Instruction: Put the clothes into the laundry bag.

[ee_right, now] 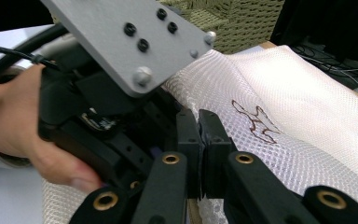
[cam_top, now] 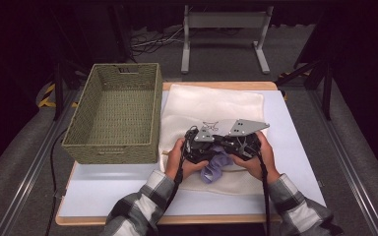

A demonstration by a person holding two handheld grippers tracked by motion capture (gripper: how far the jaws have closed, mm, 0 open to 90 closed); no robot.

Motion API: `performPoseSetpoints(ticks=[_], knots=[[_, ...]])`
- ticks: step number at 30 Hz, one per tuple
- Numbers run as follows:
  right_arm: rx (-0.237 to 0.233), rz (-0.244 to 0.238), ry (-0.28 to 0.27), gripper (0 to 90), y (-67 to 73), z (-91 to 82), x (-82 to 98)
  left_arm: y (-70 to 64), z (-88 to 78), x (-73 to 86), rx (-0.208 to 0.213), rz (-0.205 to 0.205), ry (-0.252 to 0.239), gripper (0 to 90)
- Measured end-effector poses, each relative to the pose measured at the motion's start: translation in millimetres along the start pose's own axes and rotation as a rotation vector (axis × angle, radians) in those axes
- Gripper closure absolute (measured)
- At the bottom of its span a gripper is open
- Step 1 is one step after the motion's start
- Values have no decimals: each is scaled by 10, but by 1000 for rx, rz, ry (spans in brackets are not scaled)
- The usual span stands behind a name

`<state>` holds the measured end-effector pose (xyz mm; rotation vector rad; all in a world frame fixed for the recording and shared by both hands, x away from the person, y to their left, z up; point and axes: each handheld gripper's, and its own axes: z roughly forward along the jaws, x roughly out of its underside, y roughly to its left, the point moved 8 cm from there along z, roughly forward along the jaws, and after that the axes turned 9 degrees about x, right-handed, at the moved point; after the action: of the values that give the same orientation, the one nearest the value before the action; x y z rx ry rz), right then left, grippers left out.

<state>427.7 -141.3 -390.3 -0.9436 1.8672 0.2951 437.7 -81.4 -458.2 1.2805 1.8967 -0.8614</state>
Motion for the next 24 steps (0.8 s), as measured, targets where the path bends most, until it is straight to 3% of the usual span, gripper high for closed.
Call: performPoseSetpoints(ticks=[3,8,10,12,14,18,20,24], knots=[[2,3,1,884,-9,1,3,-68,-82,19,-24,25,9,706],[3,5,7,884,-20,8,16,-143,-264,20,-32,9,6,417],[3,4,9,884,-19,11,19,-161,-317,6,-45,10,-5,405],[3,7,9,884,-18,17,18,-225,-420,-6,-30,29,-17,466],[2,3,11,884,-15,17,21,-254,-490,17,-61,33,-5,421],[0,9,10,884,-15,13,23,-326,-591,66,-45,39,5,375],[-1,8,9,884,-14,11,23,-410,-634,122,-4,53,22,357],[-8,10,10,884,-9,-2,33,-505,-604,274,7,60,62,347]])
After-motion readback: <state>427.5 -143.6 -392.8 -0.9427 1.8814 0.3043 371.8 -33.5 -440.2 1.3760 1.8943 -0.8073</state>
